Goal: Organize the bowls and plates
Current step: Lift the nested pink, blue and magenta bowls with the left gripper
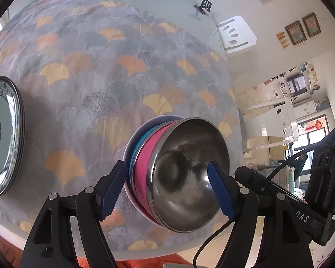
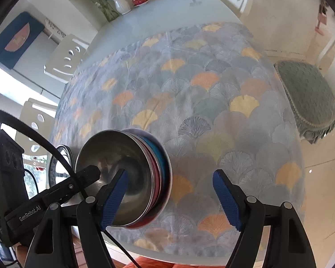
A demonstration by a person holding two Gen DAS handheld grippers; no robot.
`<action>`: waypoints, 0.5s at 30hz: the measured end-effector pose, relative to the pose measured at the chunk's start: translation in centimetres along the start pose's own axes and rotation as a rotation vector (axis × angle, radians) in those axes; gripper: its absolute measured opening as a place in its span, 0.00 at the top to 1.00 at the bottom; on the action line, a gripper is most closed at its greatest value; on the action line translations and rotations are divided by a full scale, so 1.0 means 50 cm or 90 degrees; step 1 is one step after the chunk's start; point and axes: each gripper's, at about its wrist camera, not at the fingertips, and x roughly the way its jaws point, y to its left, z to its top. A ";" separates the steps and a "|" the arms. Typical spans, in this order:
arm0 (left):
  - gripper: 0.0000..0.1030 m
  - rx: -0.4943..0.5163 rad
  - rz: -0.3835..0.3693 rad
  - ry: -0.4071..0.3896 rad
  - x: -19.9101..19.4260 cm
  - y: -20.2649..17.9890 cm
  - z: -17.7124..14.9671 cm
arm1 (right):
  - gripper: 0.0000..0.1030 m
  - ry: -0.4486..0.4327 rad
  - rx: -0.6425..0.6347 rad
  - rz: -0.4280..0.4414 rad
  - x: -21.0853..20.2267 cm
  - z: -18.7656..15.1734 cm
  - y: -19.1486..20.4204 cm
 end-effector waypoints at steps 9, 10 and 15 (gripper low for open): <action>0.29 0.006 0.004 -0.002 0.004 0.003 0.004 | 0.26 0.014 -0.029 -0.006 0.021 0.015 0.010; 0.29 0.005 0.006 -0.004 0.005 0.006 0.004 | 0.26 0.015 -0.031 -0.007 0.025 0.017 0.011; 0.29 -0.007 -0.025 -0.014 -0.003 0.018 0.005 | 0.26 0.036 -0.037 -0.008 0.051 0.021 0.011</action>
